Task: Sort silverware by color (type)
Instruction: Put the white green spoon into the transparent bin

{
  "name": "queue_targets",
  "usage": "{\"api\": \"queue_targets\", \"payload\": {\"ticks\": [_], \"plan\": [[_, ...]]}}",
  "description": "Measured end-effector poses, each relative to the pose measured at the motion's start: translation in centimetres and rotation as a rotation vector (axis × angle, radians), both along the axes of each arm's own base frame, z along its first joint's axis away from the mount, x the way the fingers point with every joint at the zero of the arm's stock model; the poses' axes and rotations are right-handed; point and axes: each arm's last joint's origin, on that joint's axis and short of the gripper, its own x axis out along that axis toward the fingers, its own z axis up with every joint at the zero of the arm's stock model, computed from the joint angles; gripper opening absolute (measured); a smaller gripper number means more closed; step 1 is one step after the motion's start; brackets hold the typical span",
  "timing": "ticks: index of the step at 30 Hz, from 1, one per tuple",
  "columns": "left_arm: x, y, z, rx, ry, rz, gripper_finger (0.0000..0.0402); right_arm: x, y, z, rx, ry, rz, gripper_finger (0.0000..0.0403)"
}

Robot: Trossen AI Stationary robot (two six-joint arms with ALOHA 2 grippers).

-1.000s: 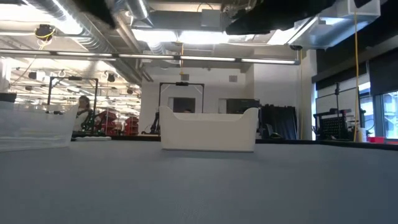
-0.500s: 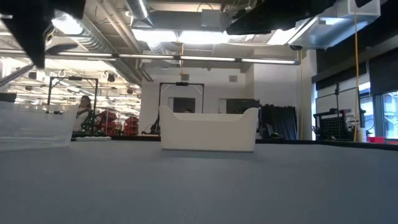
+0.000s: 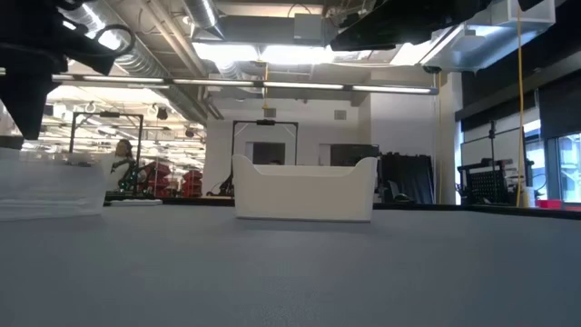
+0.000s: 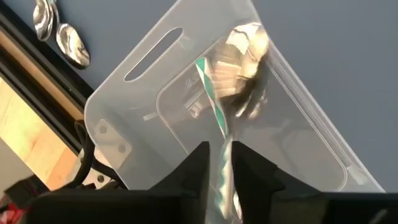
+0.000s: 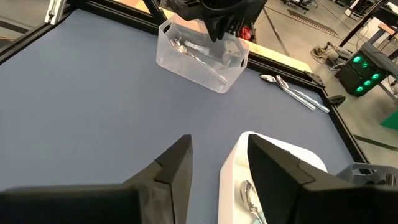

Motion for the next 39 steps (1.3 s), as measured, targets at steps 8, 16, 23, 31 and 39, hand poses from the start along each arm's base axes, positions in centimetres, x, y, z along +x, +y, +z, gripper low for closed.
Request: {"api": "queue_targets", "payload": {"ticks": [8,16,23,31,39], "plan": [[1.8,1.5,2.4,0.010,-0.053,-0.083,0.0115,0.1,0.0,0.2,-0.048,-0.016,0.003,0.0144],[4.3,5.4,8.2,0.175,-0.174,-0.204,0.0117,0.2,-0.7,0.3,-0.145,-0.021,-0.056,0.0144],[4.4,13.0,9.7,0.252,-0.132,-0.137,0.0137,0.9,-4.5,0.1,-0.138,0.008,-0.161,0.0144],[1.5,22.7,8.3,0.205,-0.085,0.052,0.0171,1.2,-9.2,0.0,-0.063,0.018,-0.216,0.0144],[0.0,29.0,3.5,0.017,0.023,0.176,0.0172,1.0,-11.8,0.0,-0.045,0.017,-0.261,0.0144]]}}
